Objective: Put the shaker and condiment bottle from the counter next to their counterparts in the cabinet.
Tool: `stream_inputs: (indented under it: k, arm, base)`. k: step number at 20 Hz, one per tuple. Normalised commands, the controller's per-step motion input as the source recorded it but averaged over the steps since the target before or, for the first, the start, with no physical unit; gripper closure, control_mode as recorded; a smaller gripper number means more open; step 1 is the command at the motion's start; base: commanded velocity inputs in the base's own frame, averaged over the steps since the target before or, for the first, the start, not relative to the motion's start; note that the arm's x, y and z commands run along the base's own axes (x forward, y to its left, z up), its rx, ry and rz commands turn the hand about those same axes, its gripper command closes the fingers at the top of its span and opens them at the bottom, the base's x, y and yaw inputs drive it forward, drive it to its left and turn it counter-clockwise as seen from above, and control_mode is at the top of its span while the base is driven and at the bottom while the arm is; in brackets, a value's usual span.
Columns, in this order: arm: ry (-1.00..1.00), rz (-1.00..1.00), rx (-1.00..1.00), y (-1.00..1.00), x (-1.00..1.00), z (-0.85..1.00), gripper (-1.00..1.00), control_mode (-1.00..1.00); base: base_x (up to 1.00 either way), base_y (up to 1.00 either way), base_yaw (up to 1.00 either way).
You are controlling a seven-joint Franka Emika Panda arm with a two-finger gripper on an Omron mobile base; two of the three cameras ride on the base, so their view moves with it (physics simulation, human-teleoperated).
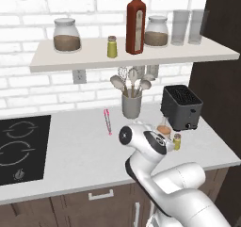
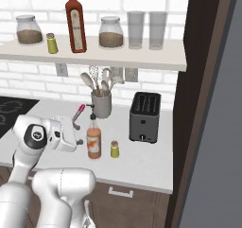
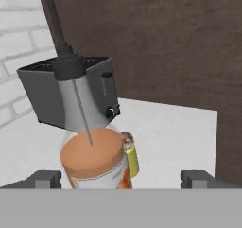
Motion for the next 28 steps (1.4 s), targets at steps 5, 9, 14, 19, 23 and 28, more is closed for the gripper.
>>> stream_inputs:
  k: [5,9,14,19,23,28]
  arm:
    - [0.0,0.0,0.0,-0.12,0.0,0.0,-1.0,-1.0]
    - [0.0,0.0,0.0,-0.15,0.0,0.0,-1.0,-1.0]
    - [0.0,0.0,0.0,-0.09,0.0,0.0,-1.0,-1.0]
    - [0.0,0.02,0.0,-0.05,0.02,0.0,-1.0,-1.0]
    - [0.0,0.03,0.0,-0.01,0.07,0.0,-1.0,-1.0]
    - [0.0,0.03,0.0,-0.02,0.08,0.0,-1.0,-1.0]
  base:
    - [0.0,0.0,0.0]
    - [0.0,0.0,0.0]
    - [0.0,0.0,0.0]
    - [0.0,0.0,0.0]
    - [0.0,0.0,0.0]
    - [0.0,0.0,0.0]
